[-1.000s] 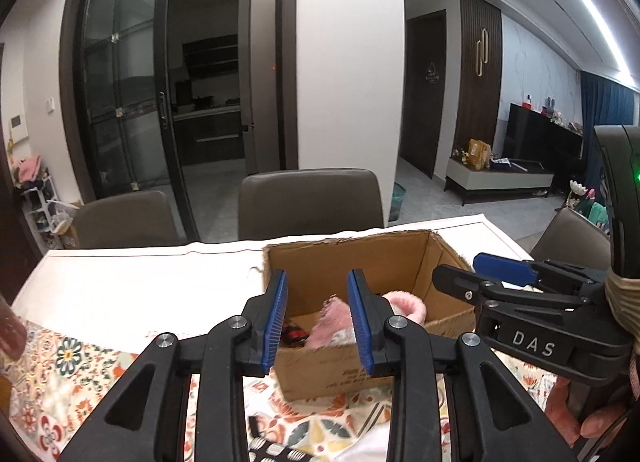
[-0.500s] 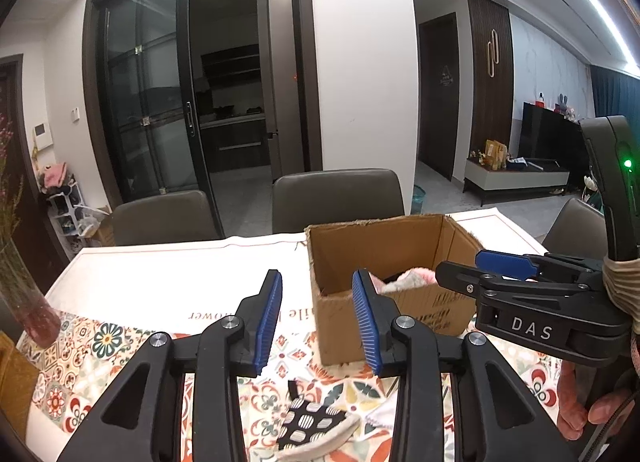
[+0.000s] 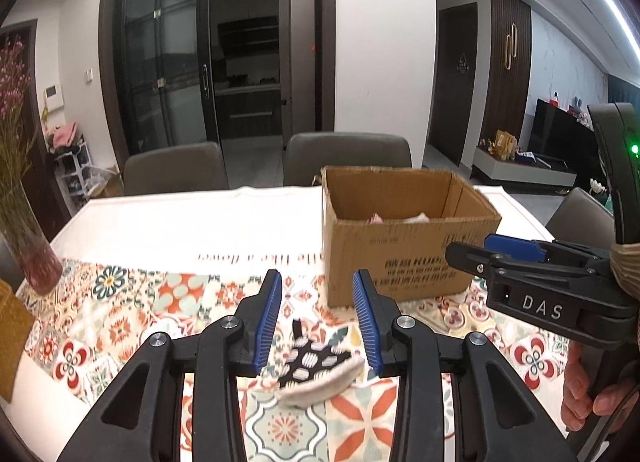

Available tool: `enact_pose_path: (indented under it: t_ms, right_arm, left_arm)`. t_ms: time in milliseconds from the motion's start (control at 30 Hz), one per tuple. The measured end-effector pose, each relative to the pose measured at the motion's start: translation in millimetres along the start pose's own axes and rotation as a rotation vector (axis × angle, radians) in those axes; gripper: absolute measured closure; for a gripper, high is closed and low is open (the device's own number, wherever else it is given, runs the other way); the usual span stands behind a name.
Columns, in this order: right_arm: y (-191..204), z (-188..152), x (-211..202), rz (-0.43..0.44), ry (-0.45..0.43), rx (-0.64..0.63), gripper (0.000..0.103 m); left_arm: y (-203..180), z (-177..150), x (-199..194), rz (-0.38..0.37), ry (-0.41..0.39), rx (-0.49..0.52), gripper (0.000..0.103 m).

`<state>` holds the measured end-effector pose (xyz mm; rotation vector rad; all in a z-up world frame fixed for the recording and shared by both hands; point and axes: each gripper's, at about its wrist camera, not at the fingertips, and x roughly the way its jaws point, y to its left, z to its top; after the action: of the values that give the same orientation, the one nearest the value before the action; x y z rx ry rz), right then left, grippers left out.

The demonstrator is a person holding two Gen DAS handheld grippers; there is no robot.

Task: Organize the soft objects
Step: 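Withdraw both tools toward the white wipe and patterned pouch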

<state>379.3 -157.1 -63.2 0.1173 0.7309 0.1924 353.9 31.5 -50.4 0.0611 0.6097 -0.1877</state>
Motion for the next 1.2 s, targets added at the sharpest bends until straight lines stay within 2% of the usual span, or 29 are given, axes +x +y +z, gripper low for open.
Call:
enact_pose_path:
  t_ms: [300,567,1200]
  right_arm:
    - [1.3,-23.5,10.7,0.007,0.059,0.006,0.052]
    - [-0.3,-42.1,25.7,0.008,0.116,0.006,0.052]
    - [-7.0,-72.7,64.2,-0.006,0.218,0.008,0.052]
  left_arm:
    - [0.5,-30.7,1.5,0.004,0.055,0.003,0.066]
    - [-4.5,-47.5,5.8,0.015,0.069,0.042,0.064]
    - [-6.5,-83.2,43.0,-0.008,0.167,0.078,0.06]
